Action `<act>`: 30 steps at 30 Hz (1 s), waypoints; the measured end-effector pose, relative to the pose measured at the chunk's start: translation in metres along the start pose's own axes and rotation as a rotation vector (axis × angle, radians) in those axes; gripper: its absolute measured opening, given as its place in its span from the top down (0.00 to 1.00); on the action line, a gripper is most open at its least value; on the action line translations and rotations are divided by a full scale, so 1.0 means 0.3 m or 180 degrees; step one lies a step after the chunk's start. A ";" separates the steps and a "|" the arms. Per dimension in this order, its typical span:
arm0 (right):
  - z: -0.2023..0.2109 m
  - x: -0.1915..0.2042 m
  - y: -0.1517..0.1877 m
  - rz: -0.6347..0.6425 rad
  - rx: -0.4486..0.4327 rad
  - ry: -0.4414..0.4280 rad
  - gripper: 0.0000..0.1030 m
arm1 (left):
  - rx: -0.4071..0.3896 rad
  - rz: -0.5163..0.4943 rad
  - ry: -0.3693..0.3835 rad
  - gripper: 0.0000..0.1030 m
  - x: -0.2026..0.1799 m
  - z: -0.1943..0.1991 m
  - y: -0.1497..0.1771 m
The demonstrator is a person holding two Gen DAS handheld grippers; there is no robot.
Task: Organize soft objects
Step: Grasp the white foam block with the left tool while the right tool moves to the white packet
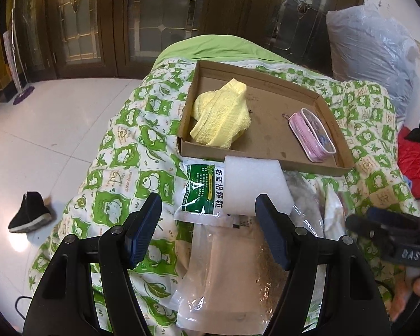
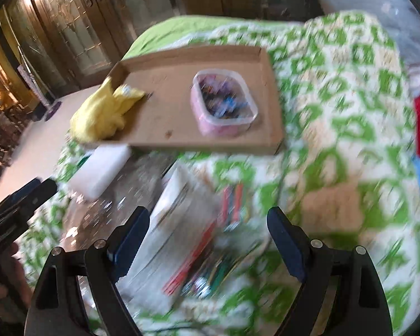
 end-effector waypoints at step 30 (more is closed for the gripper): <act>-0.179 0.088 0.047 -0.0330 0.0375 -0.0416 0.49 | 0.0371 -0.0334 0.0253 0.32 -0.189 -0.094 -0.065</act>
Point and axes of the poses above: each gripper's, at about its wrist camera, not at the fingertips, and z roughly against the way its jaws point, x to its left, y to its underside, the point moved 8 cm from there along -z, roughly the way its jaws point, and after that the axes turned 3 degrees about -y, right-handed, at the moved point
